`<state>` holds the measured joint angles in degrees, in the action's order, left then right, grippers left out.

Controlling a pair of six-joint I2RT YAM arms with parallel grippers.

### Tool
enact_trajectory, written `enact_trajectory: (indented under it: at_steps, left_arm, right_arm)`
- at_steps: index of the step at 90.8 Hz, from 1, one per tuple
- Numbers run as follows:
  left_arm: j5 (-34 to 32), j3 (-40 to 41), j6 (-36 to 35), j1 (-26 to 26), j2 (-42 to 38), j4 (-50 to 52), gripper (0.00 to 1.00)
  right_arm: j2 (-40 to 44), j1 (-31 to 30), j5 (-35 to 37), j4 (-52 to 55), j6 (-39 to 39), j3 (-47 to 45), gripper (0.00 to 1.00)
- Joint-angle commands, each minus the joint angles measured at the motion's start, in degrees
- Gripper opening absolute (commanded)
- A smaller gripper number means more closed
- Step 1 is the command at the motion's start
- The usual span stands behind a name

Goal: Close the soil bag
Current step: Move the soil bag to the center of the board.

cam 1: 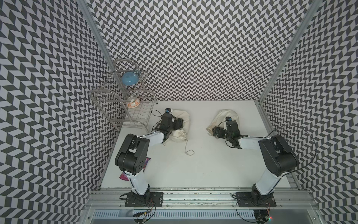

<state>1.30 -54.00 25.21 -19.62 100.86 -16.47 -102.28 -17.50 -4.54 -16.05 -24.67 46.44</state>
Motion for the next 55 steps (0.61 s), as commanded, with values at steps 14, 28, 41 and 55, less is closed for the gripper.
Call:
enact_trajectory:
  at_steps: [14,28,41,55]
  left_arm:
    - [-4.9,5.8,-5.6,-9.1,-12.5,-0.6,0.90]
    - [-6.2,11.1,-10.2,-16.2,-21.9,-5.2,0.90]
    - [-3.3,17.2,-12.7,-22.1,-28.3,-10.1,0.88]
    - [0.0,22.6,-16.9,-26.4,-30.7,-14.1,0.83]
  right_arm:
    - [-1.1,0.5,-5.6,-5.8,1.3,0.3,0.20]
    - [8.2,0.5,-6.0,-4.4,3.2,-1.3,0.00]
    - [16.4,0.4,-10.8,-4.7,2.4,-3.5,0.00]
    - [22.2,-0.4,-14.8,-6.6,1.1,-6.0,0.00]
